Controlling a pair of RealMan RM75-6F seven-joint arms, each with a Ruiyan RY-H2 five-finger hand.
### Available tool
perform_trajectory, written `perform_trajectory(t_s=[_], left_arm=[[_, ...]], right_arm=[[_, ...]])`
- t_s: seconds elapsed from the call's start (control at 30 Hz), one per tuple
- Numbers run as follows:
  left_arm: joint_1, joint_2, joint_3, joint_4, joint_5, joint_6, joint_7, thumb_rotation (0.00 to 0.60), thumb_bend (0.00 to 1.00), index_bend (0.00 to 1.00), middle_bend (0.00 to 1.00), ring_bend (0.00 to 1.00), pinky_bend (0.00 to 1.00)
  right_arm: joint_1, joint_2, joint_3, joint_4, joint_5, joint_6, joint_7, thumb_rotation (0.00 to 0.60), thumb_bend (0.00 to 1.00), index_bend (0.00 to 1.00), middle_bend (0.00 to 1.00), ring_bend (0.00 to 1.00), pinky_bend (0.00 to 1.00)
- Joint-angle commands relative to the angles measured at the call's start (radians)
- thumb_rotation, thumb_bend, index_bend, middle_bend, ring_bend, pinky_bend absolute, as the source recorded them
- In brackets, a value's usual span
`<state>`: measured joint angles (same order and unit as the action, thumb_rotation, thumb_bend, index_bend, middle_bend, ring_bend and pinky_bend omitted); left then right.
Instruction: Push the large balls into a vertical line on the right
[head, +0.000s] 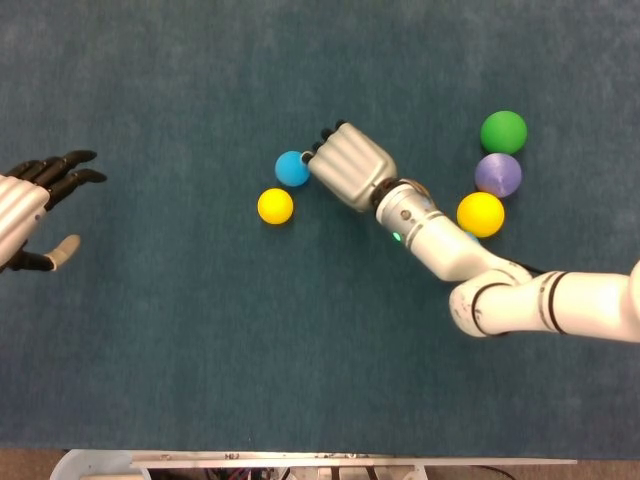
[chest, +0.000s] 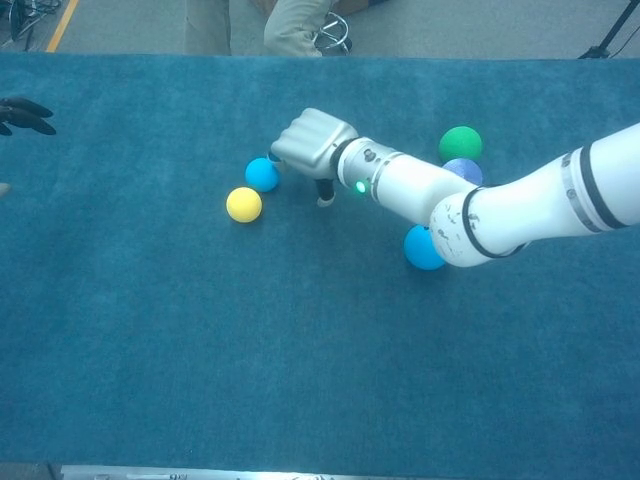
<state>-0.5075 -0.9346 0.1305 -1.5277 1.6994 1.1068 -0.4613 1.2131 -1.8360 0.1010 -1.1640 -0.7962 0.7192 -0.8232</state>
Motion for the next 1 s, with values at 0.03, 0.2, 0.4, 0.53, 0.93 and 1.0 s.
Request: perform_trajectory(t_s=[0.03,0.2,0.4,0.53,0.93,1.0], left_arm=[[0.002,0.0,0.0,0.002,0.001,0.003,-0.003,0.6,0.4,0.15,0.06,0.12,0.17],[0.008,0.001,0.001,0.008,0.002,0.009,-0.011,0.6,0.4,0.15,0.06,0.12,0.17],[0.015,0.005,0.003,0.011,0.003,0.014,-0.015,0.6,0.4,0.15,0.06,0.12,0.17],[0.016,0.006,0.001,0.012,0.004,0.017,-0.017,0.6,0.4,0.15,0.06,0.12,0.17],[0.025,0.013,-0.001,0.008,0.005,0.029,-0.02,0.6,0.4,0.15,0.06,0.12,0.17],[0.027,0.015,-0.003,0.007,0.005,0.034,-0.019,0.6,0.4,0.15,0.06,0.12,0.17]], right_arm=[[0.007,-0.013,0.006,0.005,0.003,-0.001,0.002,0.6,0.11,0.33,0.42,0.29,0.37],[0.023,-0.038,0.016,0.017,0.009,-0.004,-0.001,0.6,0.11,0.33,0.42,0.29,0.37],[0.034,-0.057,0.021,0.025,0.014,-0.005,0.0,0.6,0.11,0.33,0.42,0.29,0.37],[0.039,-0.066,0.024,0.024,0.012,-0.004,0.002,0.6,0.11,0.33,0.42,0.29,0.37],[0.0,0.031,0.012,-0.087,-0.027,0.05,0.03,0.6,0.11,0.33,0.42,0.29,0.37],[-0.018,0.065,0.009,-0.122,-0.043,0.073,0.044,0.6,0.11,0.33,0.42,0.29,0.37]])
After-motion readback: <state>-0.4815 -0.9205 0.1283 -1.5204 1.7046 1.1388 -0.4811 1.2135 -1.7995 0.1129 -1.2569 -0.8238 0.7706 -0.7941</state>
